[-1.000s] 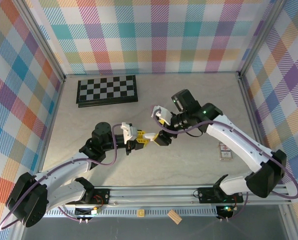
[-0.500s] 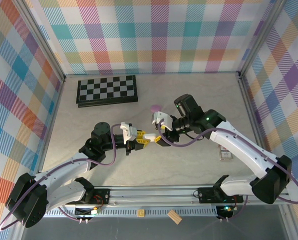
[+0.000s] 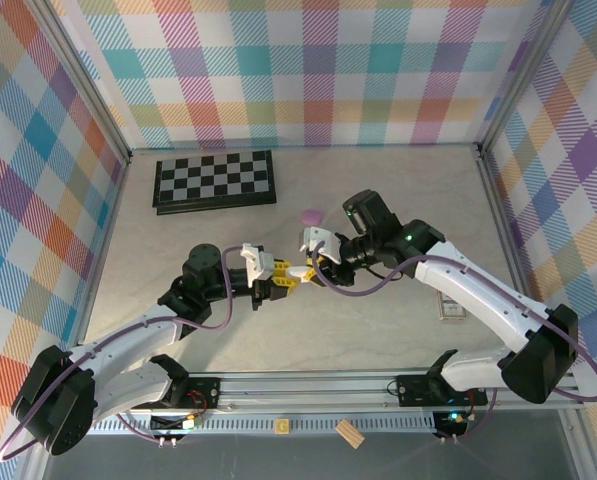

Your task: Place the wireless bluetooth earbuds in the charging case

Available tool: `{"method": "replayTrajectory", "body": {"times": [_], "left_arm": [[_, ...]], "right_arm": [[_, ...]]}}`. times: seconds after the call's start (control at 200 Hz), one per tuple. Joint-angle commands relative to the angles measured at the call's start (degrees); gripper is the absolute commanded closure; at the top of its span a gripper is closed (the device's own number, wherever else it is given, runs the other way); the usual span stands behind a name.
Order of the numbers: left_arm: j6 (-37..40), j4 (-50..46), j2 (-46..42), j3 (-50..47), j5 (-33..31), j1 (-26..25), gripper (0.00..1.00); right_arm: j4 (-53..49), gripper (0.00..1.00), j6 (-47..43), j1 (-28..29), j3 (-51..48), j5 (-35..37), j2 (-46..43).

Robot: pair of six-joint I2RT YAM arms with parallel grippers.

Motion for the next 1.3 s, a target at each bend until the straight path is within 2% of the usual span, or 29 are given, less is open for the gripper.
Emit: {"method": "replayTrajectory", "body": {"times": [0.0, 0.06, 0.115, 0.255, 0.33, 0.445, 0.525, 0.725, 0.865, 1.055, 1.185, 1.295], "left_arm": [[-0.95, 3.89, 0.08, 2.05, -0.69, 0.29, 0.7], [-1.7, 4.14, 0.2, 1.74, -1.34, 0.29, 0.5], [-1.9, 4.42, 0.0, 1.26, -2.06, 0.29, 0.39], [-1.44, 4.99, -0.89, -1.0, -7.39, 0.29, 0.26], [-0.35, 4.87, -1.18, -2.4, -10.06, 0.29, 0.13], [1.35, 2.52, -0.29, -3.03, -12.04, 0.29, 0.04], [2.73, -0.21, -0.01, -2.88, -13.35, 0.29, 0.02], [8.7, -10.36, 0.31, -0.62, -17.81, 0.29, 0.0], [9.75, -11.44, 1.41, -0.22, -18.0, 0.29, 0.0], [9.84, -11.35, 2.24, -0.02, -17.66, 0.29, 0.0], [9.41, -11.39, 2.14, -0.04, -18.53, 0.29, 0.0], [7.62, -11.14, 1.99, -0.2, -21.24, 0.61, 0.0]], "right_arm": [[3.24, 0.8, 2.14, -0.02, -2.34, 0.64, -1.84], [5.23, 0.8, 3.78, -0.48, -3.74, 1.22, -2.4], [7.31, 0.8, 6.3, -1.25, -5.15, 1.75, -2.69], [14.88, 0.81, 16.98, -5.63, -9.41, 1.77, -2.43], [21.94, 0.82, 25.17, -8.62, -13.11, 2.42, -1.93], [29.51, 0.83, 37.54, -12.81, -17.86, 1.34, 0.81], [32.41, 0.83, 41.59, -13.47, -19.67, 1.25, 3.37], [29.28, 0.83, 47.76, -13.66, -18.71, 5.09, 12.31], [30.93, 0.82, 50.86, -13.56, -18.79, 3.06, 16.83], [31.06, 0.81, 51.5, -13.6, -17.67, 3.89, 22.42], [30.4, 0.73, 51.46, -13.71, -16.55, 5.23, 24.33], [29.79, 0.58, 50.98, -13.9, -16.28, 8.35, 22.54]]}}
